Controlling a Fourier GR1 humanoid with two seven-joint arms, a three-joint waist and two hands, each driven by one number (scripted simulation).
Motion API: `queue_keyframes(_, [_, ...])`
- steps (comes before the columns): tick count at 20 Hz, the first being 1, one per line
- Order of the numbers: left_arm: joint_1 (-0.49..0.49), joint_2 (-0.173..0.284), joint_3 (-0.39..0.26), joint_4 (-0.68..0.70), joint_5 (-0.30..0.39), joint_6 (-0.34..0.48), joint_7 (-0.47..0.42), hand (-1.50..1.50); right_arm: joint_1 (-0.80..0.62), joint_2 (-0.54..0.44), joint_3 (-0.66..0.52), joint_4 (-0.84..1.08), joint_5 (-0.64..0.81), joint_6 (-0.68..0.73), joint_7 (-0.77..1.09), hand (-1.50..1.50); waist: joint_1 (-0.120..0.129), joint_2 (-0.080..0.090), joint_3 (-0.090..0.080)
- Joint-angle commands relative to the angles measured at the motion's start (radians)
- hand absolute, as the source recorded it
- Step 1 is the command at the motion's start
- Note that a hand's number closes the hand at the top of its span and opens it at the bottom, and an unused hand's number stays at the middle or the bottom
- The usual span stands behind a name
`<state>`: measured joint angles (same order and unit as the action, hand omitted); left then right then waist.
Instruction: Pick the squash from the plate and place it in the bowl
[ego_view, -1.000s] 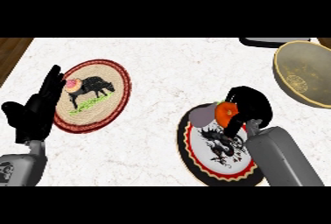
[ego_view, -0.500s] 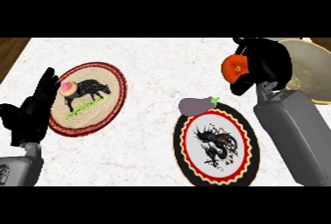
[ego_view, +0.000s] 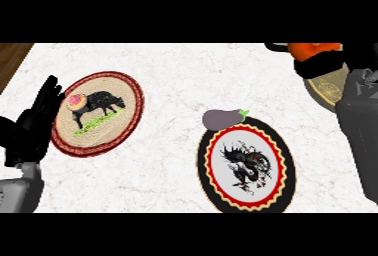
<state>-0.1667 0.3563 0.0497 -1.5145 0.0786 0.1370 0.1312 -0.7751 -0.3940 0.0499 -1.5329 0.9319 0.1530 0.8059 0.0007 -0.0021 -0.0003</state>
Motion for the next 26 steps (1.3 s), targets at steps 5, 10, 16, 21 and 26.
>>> queue_keyframes(5, [0.067, -0.010, -0.005, -0.111, -0.005, -0.023, 0.027, 0.00, 0.046, -0.069, -0.201, 0.152, -0.102, -0.111, -0.204, 1.50, 0.013, 0.003, 0.001])
queue_keyframes(10, [0.017, -0.036, -0.015, -0.067, -0.047, -0.004, 0.028, 0.00, -0.047, -0.098, -0.262, 0.439, -0.114, -0.205, -0.370, 1.50, 0.017, 0.007, 0.001])
queue_keyframes(16, [0.032, -0.033, 0.009, -0.060, -0.021, -0.041, 0.009, 0.00, -0.101, -0.197, -0.350, 0.765, -0.151, -0.297, -0.636, 1.50, 0.031, 0.011, 0.001])
queue_keyframes(21, [-0.100, -0.042, 0.028, 0.064, -0.034, -0.031, -0.010, 0.00, -0.151, -0.196, -0.366, 0.992, -0.121, -0.424, -0.762, 1.50, 0.032, 0.021, 0.002])
queue_keyframes(26, [-0.007, -0.054, 0.006, -0.040, -0.034, -0.030, 0.011, 0.00, -0.150, -0.303, -0.390, 1.148, -0.114, -0.229, -0.630, 1.50, 0.053, 0.023, 0.003])
